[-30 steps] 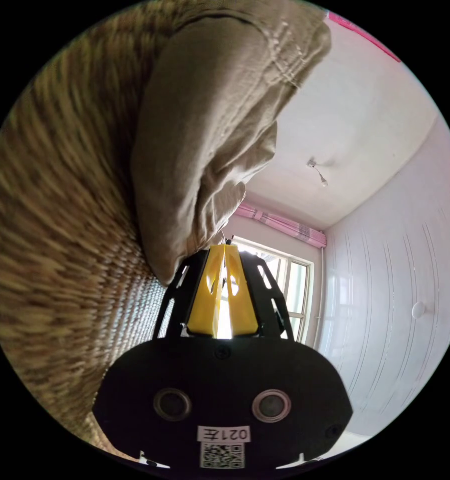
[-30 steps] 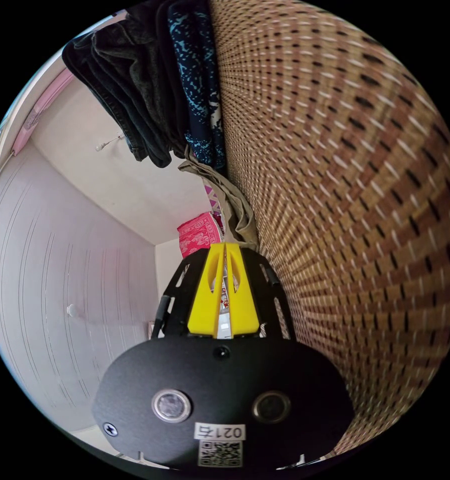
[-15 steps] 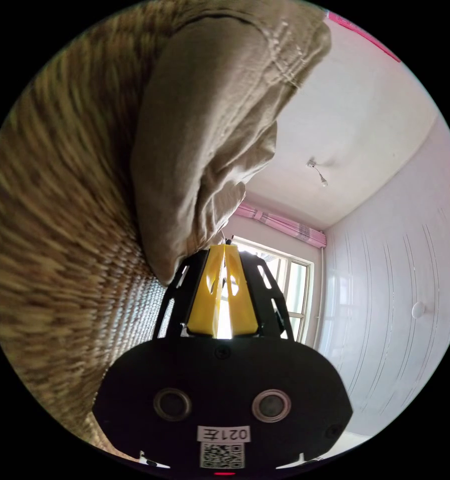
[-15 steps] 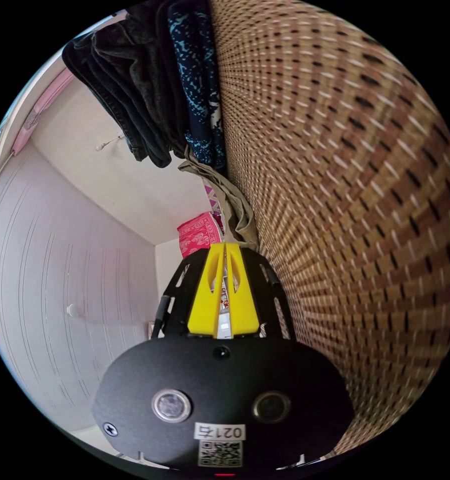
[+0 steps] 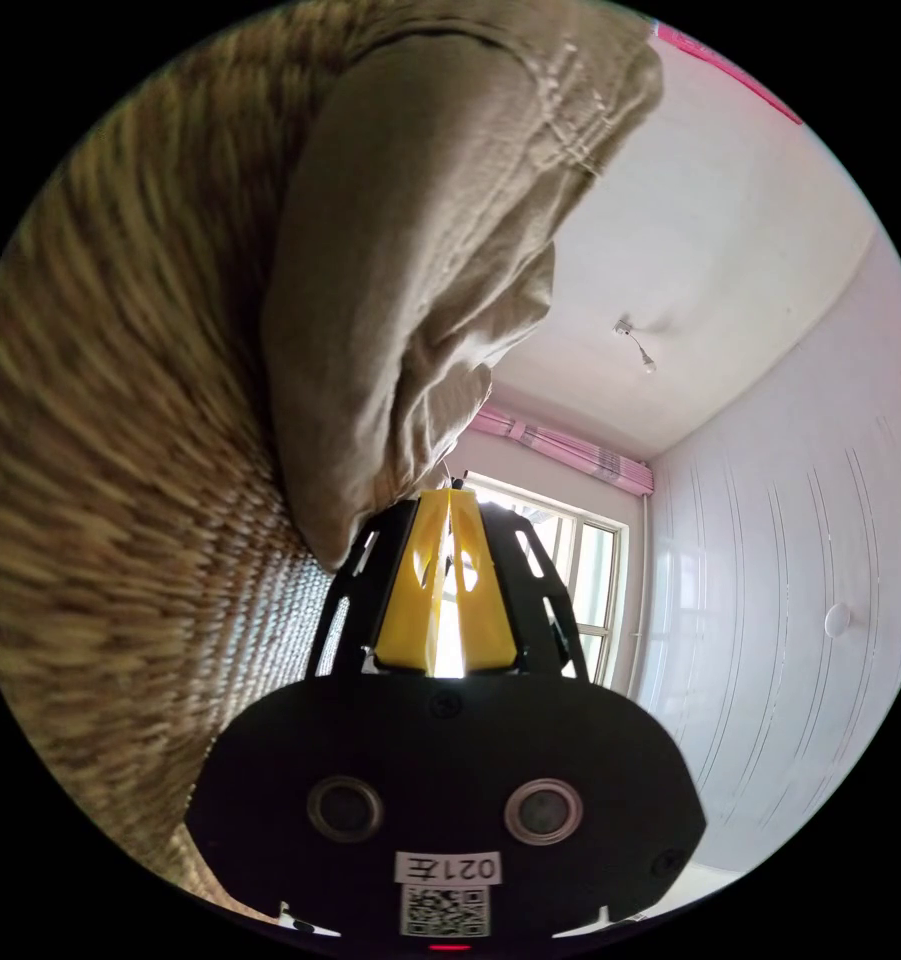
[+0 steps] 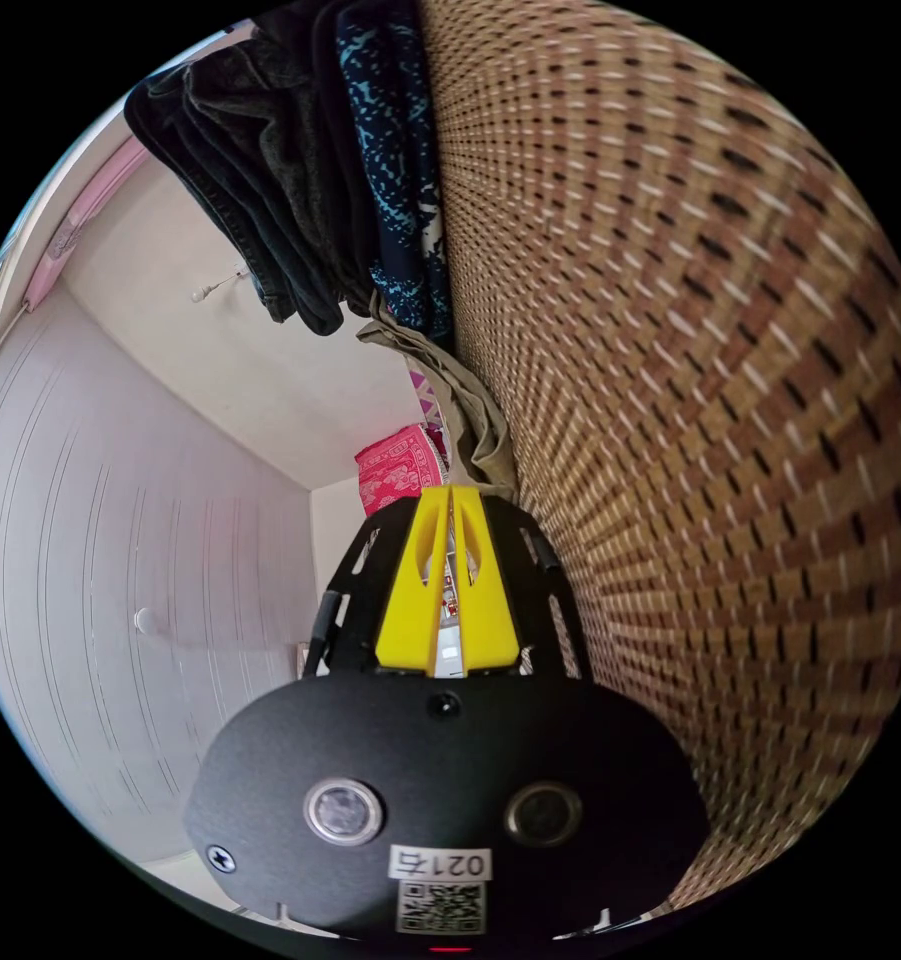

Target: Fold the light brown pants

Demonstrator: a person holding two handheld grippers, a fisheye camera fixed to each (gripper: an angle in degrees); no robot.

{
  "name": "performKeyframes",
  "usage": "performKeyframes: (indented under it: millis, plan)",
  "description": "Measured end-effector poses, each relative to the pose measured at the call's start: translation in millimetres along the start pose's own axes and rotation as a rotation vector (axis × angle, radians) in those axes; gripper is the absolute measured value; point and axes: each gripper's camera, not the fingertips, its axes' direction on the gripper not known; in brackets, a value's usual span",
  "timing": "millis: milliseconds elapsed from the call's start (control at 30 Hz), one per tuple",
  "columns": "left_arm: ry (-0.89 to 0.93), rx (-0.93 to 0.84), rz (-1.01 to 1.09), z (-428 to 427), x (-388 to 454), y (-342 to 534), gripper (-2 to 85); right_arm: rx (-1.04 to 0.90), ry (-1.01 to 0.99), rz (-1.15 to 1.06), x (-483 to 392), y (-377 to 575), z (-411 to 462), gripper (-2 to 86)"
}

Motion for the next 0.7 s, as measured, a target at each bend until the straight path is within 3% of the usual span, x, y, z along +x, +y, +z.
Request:
performKeyframes:
  millis: [700]
  plan:
    - [0.0, -0.001, 0.0, 1.8, -1.4, 5.0, -1.0, 0.0, 0.0, 0.0, 0.8, 1.3, 2.2, -0.5]
